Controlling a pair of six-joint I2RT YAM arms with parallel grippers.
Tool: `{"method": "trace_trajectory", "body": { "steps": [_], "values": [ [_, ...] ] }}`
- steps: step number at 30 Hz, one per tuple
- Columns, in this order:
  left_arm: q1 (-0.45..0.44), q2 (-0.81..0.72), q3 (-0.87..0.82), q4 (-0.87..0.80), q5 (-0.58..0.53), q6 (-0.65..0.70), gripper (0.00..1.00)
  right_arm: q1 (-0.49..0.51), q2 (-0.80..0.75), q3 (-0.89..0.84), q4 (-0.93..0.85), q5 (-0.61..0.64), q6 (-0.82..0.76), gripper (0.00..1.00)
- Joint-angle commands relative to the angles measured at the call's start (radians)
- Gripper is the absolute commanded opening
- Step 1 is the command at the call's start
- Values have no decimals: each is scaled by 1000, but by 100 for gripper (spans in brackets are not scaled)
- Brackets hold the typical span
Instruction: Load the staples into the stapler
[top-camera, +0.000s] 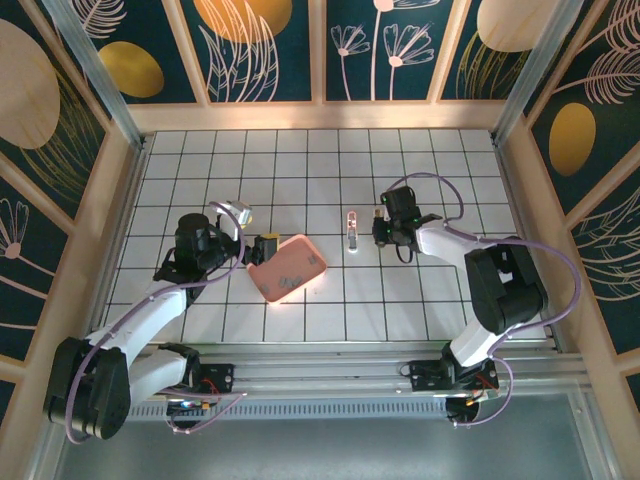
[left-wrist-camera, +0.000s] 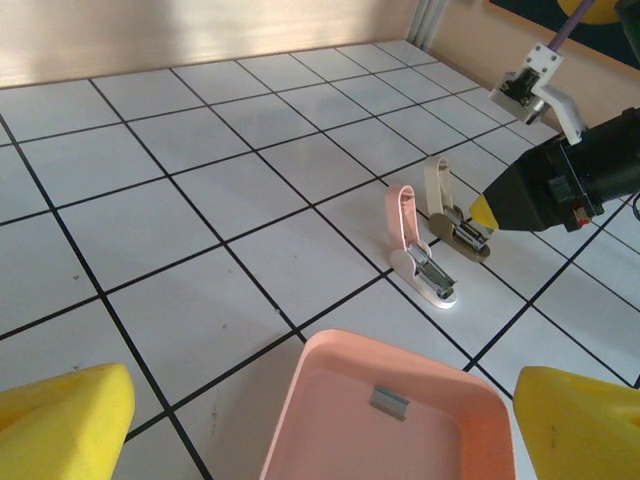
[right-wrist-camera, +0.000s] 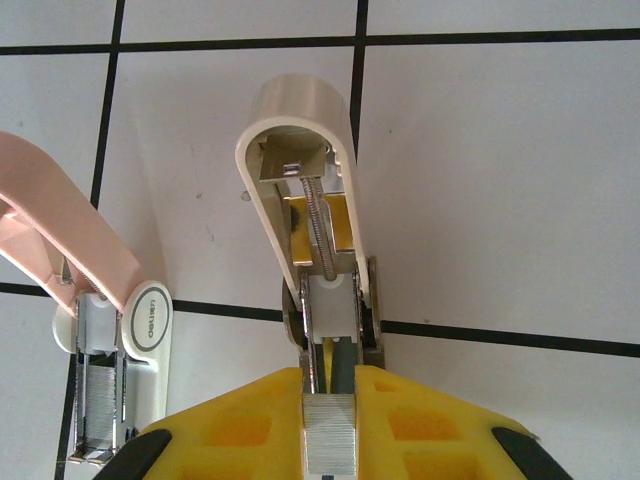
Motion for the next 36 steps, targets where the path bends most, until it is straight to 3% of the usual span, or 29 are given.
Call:
{"method": "trace_trajectory", "body": {
  "steps": [1, 36],
  "values": [
    [-3, 4, 19, 34, 29, -8, 97, -4, 15, -6, 16, -17, -17, 19],
    [-4, -1, 19, 31, 30, -4, 97, -8, 26, 27, 10, 4, -52, 18]
  ]
}}
